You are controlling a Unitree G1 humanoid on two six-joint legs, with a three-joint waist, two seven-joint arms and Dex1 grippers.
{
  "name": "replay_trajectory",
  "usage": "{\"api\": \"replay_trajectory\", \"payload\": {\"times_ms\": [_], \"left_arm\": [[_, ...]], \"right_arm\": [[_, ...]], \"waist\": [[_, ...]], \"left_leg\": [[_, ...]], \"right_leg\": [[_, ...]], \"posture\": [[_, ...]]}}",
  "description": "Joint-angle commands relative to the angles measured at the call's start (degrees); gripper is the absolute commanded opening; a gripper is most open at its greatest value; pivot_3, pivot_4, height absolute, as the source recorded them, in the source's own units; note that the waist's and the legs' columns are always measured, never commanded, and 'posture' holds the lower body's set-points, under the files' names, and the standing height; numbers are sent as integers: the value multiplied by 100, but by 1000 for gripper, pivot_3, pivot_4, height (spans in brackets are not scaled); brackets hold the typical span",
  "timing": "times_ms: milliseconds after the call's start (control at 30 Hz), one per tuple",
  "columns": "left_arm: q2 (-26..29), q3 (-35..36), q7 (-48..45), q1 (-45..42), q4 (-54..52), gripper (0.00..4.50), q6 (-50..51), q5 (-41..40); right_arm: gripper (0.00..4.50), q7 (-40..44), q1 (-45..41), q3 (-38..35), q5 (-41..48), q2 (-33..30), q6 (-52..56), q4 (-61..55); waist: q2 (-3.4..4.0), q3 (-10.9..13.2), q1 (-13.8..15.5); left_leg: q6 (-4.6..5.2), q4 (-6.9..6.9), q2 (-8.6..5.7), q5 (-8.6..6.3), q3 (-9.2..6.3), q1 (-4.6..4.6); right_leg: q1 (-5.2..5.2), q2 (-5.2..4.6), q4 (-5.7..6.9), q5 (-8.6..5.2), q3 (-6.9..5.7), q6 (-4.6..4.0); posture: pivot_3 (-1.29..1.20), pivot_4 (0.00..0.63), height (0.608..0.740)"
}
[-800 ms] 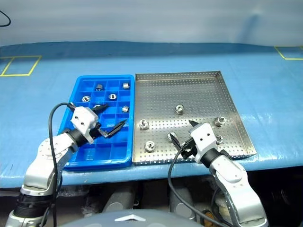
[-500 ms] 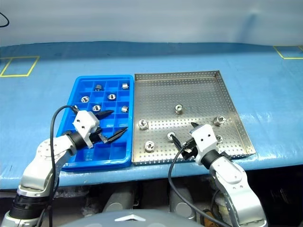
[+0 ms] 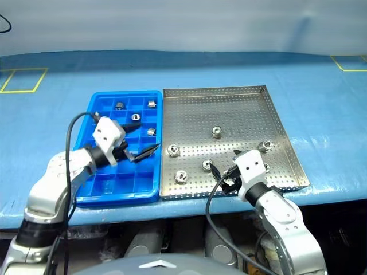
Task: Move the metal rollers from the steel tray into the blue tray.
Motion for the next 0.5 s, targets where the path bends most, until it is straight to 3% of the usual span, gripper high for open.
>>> {"api": "replay_trajectory", "payload": {"times_ms": [33, 300, 500], "left_arm": [[179, -553, -742, -1096, 426, 4471, 240, 5], [512, -2680, -3289, -3601, 2816, 4471, 456, 838], [341, -3693, -4423, -4371, 4301, 4471, -399, 1775]], "right_arm": [[4500, -168, -134, -284, 256, 82, 502, -445], [4500, -451, -298, -318, 448, 253, 1129, -676], [4500, -701, -52, -245, 382, 405, 1085, -803]], "waist": [[0, 0, -13], [4, 0, -165], [4, 0, -247]], "left_leg": [[1, -1, -3, 0, 3, 4], [4, -11, -4, -1, 19, 3], [8, -12, 1, -3, 28, -12]], "right_leg": [[3, -1, 1, 0, 3, 0], [1, 18, -1, 0, 8, 1], [-21, 37, 2, 10, 22, 18]], "posture": [[-49, 150, 740], [-77, 150, 740], [-122, 150, 740]]}}
